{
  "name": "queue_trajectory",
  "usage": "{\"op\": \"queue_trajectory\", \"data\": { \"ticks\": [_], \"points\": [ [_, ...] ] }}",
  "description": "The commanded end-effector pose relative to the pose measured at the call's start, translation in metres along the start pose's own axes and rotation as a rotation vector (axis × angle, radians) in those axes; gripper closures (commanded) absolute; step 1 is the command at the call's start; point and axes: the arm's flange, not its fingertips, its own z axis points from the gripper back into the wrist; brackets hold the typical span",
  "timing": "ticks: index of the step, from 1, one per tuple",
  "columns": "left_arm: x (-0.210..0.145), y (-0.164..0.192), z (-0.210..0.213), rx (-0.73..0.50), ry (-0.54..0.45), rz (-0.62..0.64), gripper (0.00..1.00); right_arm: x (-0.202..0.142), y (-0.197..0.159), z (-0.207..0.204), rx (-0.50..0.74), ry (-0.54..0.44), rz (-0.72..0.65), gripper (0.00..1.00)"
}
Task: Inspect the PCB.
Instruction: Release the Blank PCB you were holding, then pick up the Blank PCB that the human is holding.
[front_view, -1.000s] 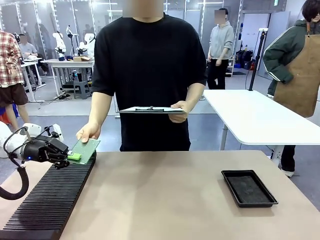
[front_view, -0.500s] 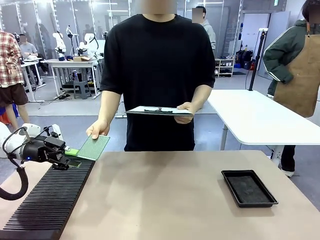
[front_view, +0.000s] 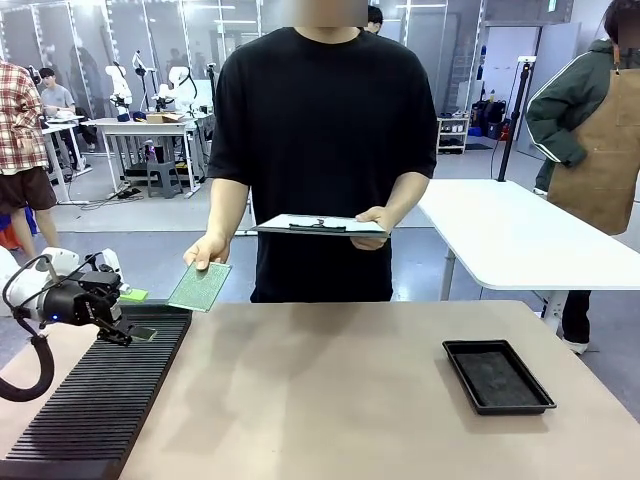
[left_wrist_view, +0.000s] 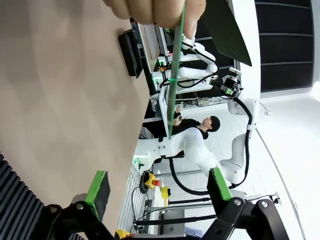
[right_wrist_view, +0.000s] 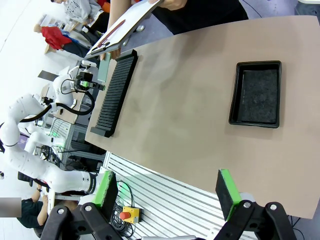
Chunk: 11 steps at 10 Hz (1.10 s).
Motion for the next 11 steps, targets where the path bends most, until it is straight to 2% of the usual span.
{"op": "queue_trajectory", "data": {
  "ticks": [1,2,11],
  "points": [
    [-0.017,-0.004,0.002,-0.014,0.003,-0.024,0.00,-0.002,0.000,-0.002,0.005,0.000,0.012,0.00],
    [0.000,0.000,0.000,0.000,0.000,0.000,0.00,-0.002,0.000,-0.002,0.005,0.000,0.012,0.00],
    [0.000,0.000,0.000,0.000,0.000,0.000,0.00,-0.002,0.000,-0.002,0.005,0.000,0.012,0.00]
  ]
}}
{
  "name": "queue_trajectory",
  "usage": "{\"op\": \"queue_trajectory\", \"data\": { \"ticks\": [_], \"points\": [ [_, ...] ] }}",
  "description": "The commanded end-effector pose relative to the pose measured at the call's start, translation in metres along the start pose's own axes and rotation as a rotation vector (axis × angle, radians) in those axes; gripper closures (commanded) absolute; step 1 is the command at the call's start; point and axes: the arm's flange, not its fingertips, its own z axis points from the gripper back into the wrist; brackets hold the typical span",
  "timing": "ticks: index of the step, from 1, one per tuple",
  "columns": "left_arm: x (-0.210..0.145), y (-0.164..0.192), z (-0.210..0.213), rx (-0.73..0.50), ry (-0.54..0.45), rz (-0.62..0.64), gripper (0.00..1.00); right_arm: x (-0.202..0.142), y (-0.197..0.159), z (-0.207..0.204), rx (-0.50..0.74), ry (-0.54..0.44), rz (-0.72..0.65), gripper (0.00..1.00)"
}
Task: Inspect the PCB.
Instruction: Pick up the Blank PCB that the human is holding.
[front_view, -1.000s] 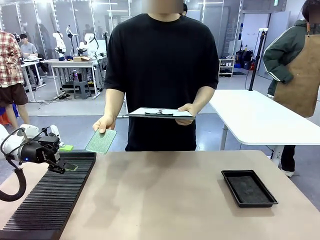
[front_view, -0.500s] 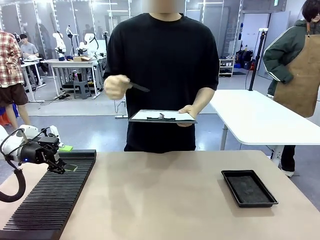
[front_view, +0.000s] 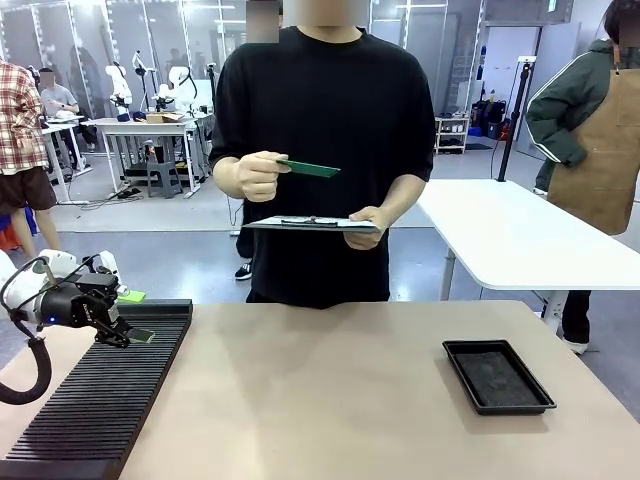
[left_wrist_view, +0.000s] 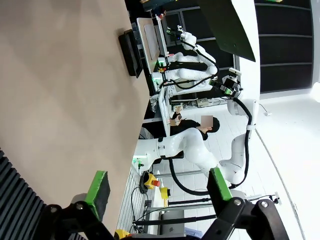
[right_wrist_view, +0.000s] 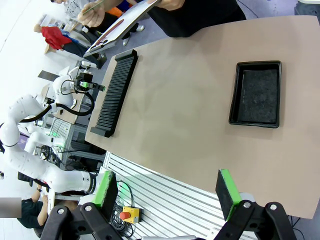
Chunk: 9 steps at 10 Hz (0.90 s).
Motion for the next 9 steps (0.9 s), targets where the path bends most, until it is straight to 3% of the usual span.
{"op": "queue_trajectory", "data": {
  "ticks": [1,2,3,5,9],
  "points": [
    [0.003,-0.001,-0.001,0.002,0.003,-0.002,0.00,-0.002,0.000,-0.002,0.005,0.000,0.012,0.00],
    [0.000,0.000,0.000,0.000,0.000,0.000,0.00,-0.002,0.000,-0.002,0.005,0.000,0.012,0.00],
    [0.014,-0.029,0.012,0.058,0.003,-0.021,0.00,-0.002,0.000,-0.002,0.005,0.000,0.012,0.00],
    [0.002,-0.104,0.049,0.159,0.029,-0.095,0.00,-0.002,0.000,-0.002,0.005,0.000,0.012,0.00],
    [-0.102,-0.223,0.107,0.306,-0.026,-0.151,0.00,-0.002,0.000,-0.002,0.005,0.000,0.012,0.00]
  ]
}}
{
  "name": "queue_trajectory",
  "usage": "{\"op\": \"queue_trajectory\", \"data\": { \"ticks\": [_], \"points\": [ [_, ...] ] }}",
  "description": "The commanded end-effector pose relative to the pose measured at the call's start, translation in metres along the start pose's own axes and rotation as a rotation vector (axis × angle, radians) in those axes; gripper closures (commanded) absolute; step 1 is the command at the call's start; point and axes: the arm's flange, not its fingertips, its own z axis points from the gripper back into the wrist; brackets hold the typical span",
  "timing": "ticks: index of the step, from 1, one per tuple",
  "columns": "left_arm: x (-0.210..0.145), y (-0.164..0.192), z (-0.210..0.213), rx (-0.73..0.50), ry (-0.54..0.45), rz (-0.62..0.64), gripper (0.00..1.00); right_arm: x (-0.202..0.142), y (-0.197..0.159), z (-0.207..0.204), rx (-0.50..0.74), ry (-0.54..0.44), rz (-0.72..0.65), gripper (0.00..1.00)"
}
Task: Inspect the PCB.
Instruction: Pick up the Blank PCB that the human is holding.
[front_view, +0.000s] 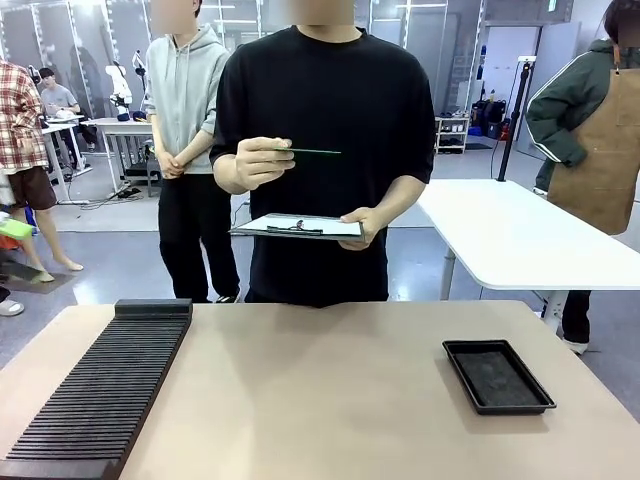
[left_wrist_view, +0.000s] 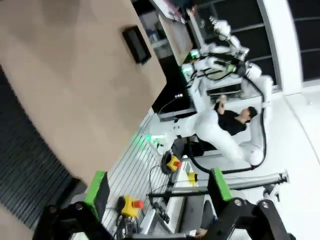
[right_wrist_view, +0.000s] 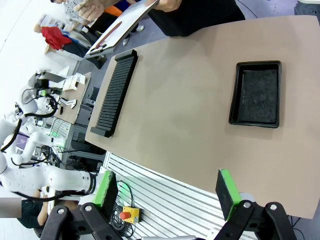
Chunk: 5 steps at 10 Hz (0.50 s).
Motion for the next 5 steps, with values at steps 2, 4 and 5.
{"op": "queue_trajectory", "data": {
  "ticks": [2,4,5],
  "points": [
    [-0.071,-0.069,0.033,0.202,-0.045,0.009,0.00,-0.002,0.000,-0.001,0.005,-0.001,0.013,0.00],
    [-0.096,-0.107,0.048,0.306,-0.056,0.003,0.00,-0.002,0.000,-0.001,0.005,-0.001,0.013,0.00],
    [-0.106,-0.120,0.050,0.324,-0.057,0.007,0.00,-0.002,0.000,-0.001,0.005,-0.001,0.013,0.00]
  ]
}}
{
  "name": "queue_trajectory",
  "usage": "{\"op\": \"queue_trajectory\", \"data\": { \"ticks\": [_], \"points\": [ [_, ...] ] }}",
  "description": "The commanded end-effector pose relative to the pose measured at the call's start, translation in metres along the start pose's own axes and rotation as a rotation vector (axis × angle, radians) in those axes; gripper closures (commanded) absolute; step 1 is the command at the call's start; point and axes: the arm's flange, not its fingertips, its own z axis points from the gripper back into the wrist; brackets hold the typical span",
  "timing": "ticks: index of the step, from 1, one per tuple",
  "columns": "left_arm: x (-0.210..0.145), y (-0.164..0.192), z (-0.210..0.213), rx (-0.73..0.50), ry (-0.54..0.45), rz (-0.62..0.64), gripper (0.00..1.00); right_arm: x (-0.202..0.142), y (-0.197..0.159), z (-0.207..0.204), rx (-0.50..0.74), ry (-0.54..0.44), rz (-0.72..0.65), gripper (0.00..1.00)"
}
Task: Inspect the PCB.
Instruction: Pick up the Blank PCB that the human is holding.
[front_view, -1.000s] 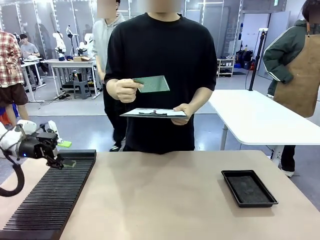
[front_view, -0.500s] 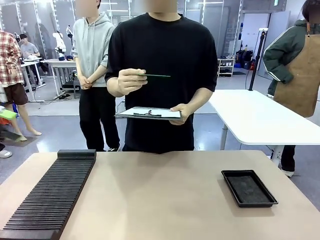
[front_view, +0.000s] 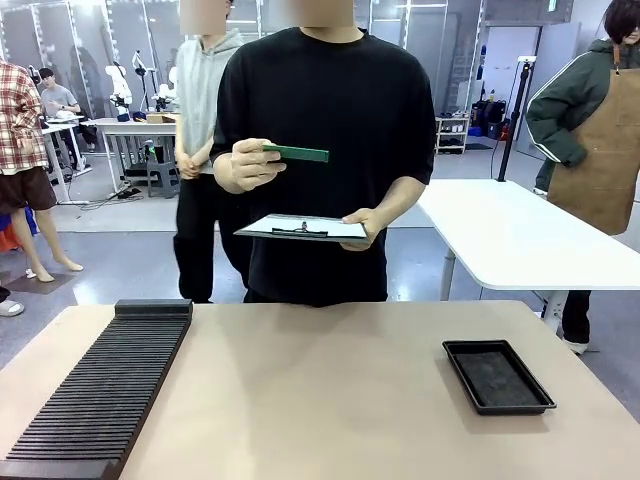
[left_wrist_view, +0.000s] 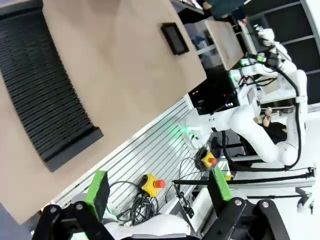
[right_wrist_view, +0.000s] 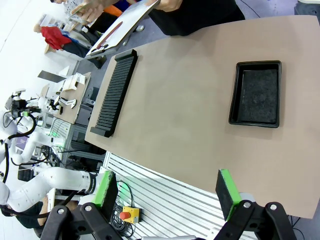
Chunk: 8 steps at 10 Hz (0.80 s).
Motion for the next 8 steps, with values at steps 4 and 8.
{"op": "queue_trajectory", "data": {
  "ticks": [4,8],
  "points": [
    [-0.009,-0.014,0.004,0.041,0.003,0.000,0.00,-0.002,0.000,-0.002,0.006,-0.001,0.013,0.00],
    [-0.009,-0.014,0.004,0.041,0.003,0.000,0.00,-0.002,0.000,-0.002,0.006,-0.001,0.013,0.00]
  ]
}}
